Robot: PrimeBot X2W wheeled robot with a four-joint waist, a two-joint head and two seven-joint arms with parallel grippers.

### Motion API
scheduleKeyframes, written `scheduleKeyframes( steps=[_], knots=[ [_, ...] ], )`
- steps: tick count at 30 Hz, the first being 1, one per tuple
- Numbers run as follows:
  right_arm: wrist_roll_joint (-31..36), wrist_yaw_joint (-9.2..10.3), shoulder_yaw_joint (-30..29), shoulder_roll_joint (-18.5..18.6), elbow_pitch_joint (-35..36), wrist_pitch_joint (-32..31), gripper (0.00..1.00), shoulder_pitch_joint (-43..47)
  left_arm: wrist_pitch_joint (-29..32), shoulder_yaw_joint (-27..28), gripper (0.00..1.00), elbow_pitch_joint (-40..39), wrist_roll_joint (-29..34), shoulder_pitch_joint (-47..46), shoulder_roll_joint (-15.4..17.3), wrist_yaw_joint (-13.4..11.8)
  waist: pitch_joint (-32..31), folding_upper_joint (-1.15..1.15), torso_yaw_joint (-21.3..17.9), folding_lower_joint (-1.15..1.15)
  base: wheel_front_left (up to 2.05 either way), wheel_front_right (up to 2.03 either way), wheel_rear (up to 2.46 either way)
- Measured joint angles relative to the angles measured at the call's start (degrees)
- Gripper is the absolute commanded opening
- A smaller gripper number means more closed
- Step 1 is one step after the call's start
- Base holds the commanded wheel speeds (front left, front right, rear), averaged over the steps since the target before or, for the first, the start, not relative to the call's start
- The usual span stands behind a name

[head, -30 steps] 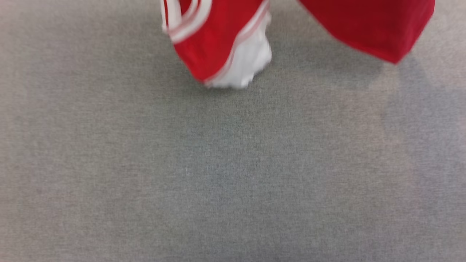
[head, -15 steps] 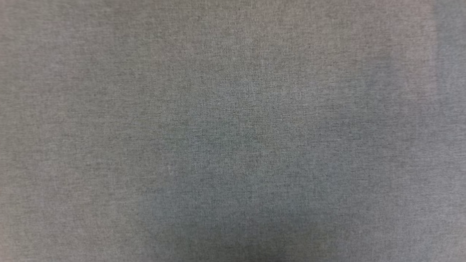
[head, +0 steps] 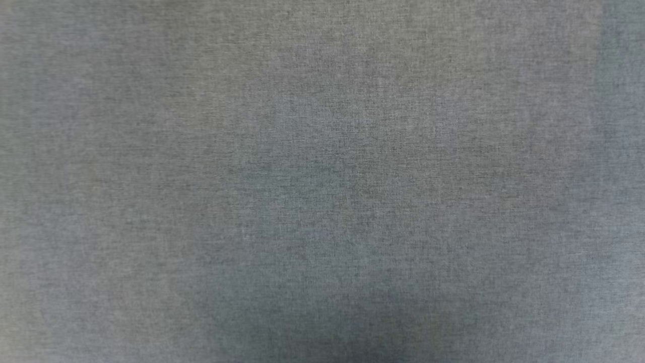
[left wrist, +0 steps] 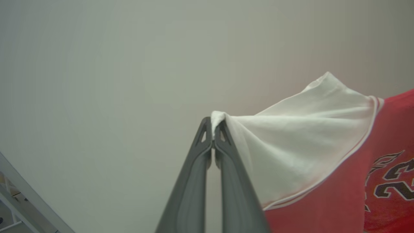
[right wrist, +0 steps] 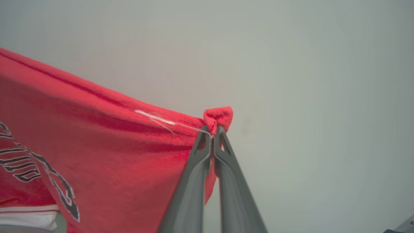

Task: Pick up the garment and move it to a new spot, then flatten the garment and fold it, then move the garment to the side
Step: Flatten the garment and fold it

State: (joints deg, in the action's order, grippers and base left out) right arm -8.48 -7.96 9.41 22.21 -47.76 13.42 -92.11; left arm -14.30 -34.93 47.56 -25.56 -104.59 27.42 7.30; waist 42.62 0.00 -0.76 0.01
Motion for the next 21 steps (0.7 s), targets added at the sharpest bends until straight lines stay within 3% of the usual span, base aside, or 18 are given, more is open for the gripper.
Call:
scheduleKeyframes(
  steps=[9, 21],
  knots=[
    [-2.26, 0.0, 2.82, -2.43, 0.33, 1.05, 0.0, 14.69, -0.36, 2.33, 0.0, -10.65, -2.66, 23.1, -2.83, -0.21, -5.82, 0.0, 1.23, -0.01, 0.0, 0.0, 0.0],
    [-10.59, 0.0, 6.09, -0.73, 6.05, 1.23, 0.0, 40.66, -0.35, 1.53, 0.0, -23.62, -2.86, 57.13, -3.65, -2.8, -17.72, 0.0, 3.02, -0.02, 0.0, 0.0, 0.0]
  ],
)
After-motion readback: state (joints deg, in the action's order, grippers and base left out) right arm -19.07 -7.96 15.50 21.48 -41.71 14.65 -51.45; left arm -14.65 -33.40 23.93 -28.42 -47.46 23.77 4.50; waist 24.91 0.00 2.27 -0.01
